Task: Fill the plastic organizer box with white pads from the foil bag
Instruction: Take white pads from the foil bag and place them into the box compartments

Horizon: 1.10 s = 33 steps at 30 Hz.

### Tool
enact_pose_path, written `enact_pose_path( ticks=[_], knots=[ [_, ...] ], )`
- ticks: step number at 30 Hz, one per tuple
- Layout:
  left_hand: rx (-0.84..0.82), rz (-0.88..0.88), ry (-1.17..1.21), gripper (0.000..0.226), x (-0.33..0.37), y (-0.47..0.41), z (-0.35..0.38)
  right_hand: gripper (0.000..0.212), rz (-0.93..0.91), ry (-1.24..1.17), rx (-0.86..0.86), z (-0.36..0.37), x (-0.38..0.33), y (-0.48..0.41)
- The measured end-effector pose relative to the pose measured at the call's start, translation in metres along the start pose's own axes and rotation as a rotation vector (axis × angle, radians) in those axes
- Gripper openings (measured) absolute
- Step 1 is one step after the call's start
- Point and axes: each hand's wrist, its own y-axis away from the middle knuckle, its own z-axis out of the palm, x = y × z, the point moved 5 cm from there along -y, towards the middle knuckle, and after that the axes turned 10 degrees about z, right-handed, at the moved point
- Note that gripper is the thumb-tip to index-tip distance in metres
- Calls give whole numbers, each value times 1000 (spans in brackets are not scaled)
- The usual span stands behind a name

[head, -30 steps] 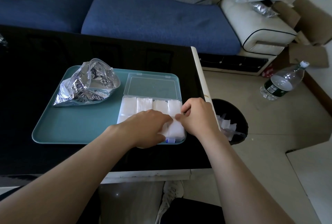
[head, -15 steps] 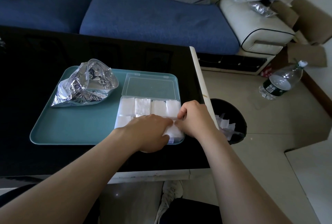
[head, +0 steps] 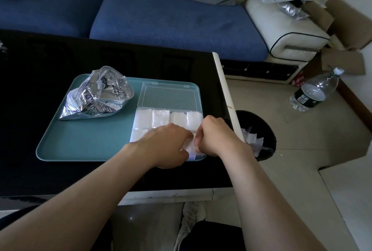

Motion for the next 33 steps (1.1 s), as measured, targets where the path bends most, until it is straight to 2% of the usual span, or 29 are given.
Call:
enact_pose_path(
  ticks=[3,6,9,11,14,17,20,25,29,31,33],
  knots=[
    [169,-19,50,41,-6,4,-17,6,-24,24,63,-9,-5,5],
    [440,-47,64,27,-21,14,-40,5,-27,-43,143,-18,-20,12],
    [713,-123,-109,30,-43,31,-63,8,-65,-116,199,-22,-39,17],
    [817,-272,-265,33,-60,43,-74,14,-94,-151,196,-19,-51,19],
    [798,-452,-311,40,-85,59,-79,15,-133,-174,206,-13,-69,18],
    [664,-596,-262,47,-110,68,-76,15,-168,-221,230,-11,-85,15],
    [568,-692,-144,36,-125,75,-76,16,-203,-296,290,-14,-102,14],
    [588,-686,-53,11,-127,82,-80,19,-243,-386,331,-10,-128,12],
    [687,-591,-79,21,-131,83,-84,24,-364,-438,407,-3,-148,8],
    [739,-598,-69,19,-134,88,-86,26,-446,-445,397,1,-158,7],
    [753,-639,-51,30,-135,92,-88,24,-508,-424,343,8,-166,7]
  ],
)
